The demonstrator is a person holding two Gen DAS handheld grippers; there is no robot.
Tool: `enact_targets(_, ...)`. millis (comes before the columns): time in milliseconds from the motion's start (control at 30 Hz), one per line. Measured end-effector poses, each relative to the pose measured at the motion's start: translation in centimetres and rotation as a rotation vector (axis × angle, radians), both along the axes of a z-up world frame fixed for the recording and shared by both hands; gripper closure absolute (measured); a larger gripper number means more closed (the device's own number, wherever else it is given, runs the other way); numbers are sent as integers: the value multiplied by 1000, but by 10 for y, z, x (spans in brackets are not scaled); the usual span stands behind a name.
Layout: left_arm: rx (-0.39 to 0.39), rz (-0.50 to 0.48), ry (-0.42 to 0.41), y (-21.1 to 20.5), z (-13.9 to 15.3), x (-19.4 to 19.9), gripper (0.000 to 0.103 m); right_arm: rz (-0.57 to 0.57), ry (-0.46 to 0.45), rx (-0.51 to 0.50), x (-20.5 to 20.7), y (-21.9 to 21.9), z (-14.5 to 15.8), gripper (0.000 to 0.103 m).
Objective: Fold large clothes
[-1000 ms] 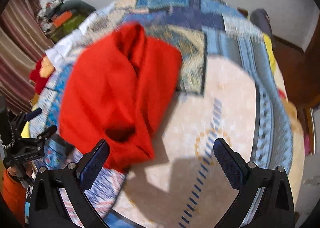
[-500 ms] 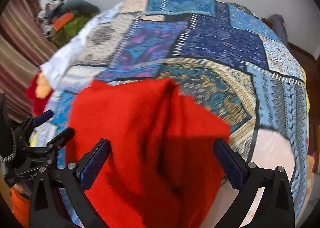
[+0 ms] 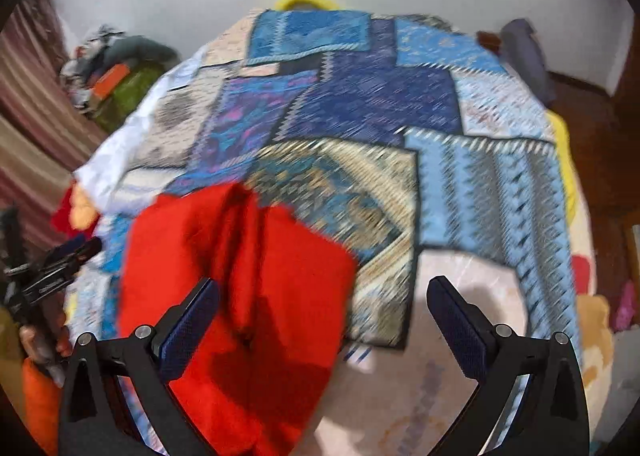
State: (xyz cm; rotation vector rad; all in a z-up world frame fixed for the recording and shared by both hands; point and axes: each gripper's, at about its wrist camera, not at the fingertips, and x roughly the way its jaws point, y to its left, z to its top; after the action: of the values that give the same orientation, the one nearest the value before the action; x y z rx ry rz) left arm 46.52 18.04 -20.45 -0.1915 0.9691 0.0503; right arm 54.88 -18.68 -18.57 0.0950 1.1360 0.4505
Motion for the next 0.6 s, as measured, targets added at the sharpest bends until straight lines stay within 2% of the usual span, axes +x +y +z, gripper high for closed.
enact_targets(100,-109,-69,54,-9,-16,-11,6,33,73,96,-16,-1,-8,0)
enact_targets(200,-244,-107,124,-18,-42,-16,6,53,184,169,-28,3,-31,0)
enact_targets(333,-340,-141,202,-31,-75,-7,6,85,280,169,-34,17,-69,0)
enact_targets(467,-451,-150,221,-34,-90,10,6,112,242,153,-31,34,-77,0)
enact_targets(600,-501,-165,219,-43,-96,30,8,125,289,256,-22,51,-87,2)
